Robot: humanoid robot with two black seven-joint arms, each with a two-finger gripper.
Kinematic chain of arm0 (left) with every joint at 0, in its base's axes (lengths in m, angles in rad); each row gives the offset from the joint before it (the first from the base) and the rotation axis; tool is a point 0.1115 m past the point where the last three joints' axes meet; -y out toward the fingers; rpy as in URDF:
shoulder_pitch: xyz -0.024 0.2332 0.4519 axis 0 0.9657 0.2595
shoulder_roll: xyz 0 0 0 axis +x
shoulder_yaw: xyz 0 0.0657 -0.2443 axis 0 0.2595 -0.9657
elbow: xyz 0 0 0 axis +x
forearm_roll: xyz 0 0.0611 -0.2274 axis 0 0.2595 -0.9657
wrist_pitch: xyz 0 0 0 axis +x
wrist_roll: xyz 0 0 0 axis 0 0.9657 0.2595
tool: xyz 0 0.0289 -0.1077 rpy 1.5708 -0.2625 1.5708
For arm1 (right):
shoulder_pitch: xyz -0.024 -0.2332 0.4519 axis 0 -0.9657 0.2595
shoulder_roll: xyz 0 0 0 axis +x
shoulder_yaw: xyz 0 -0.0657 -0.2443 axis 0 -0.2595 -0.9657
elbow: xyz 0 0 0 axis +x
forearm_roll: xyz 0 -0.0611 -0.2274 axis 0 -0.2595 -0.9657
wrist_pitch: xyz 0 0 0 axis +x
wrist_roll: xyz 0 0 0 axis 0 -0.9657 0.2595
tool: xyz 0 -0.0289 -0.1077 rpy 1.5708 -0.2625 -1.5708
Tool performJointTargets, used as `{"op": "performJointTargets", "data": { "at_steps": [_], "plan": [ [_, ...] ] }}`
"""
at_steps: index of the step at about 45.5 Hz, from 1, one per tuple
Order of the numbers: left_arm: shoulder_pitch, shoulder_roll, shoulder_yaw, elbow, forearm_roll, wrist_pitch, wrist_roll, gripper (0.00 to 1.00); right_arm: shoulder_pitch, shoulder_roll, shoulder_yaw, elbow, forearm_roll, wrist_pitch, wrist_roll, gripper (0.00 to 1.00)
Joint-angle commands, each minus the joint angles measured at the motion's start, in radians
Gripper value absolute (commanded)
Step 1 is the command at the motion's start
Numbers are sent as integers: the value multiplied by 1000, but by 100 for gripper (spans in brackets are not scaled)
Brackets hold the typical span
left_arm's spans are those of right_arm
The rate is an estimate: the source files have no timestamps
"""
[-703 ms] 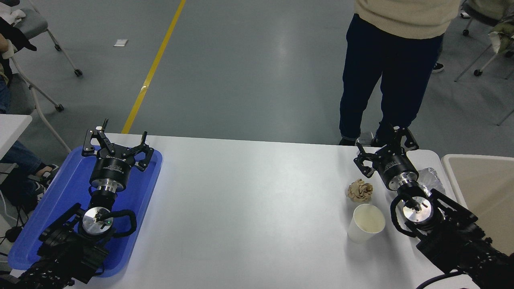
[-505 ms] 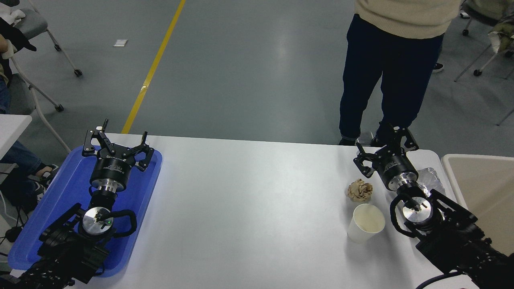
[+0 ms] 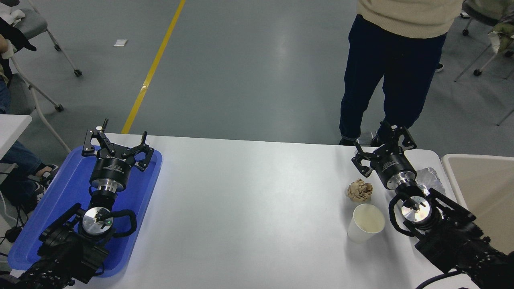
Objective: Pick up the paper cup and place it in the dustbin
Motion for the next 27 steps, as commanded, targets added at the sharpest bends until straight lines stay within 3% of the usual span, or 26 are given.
{"op": "performJointTargets", "data": {
  "at_steps": [1,11,17,27],
  "plan": [
    [0,1,1,0,0,0,-1,100,21,-12,-7,-3,-65,-9,0,100],
    [0,1,1,0,0,0,-1,100,31,-90,-41,46,-180,-9,-5,100],
    [0,1,3,0,0,0,0,100,57,-227,-144,164,-252,-35,-5,100],
    [0,4,3,0,1,0,-1,100,226,-429,-463,301,-255,-57,-5,100]
  ]
}}
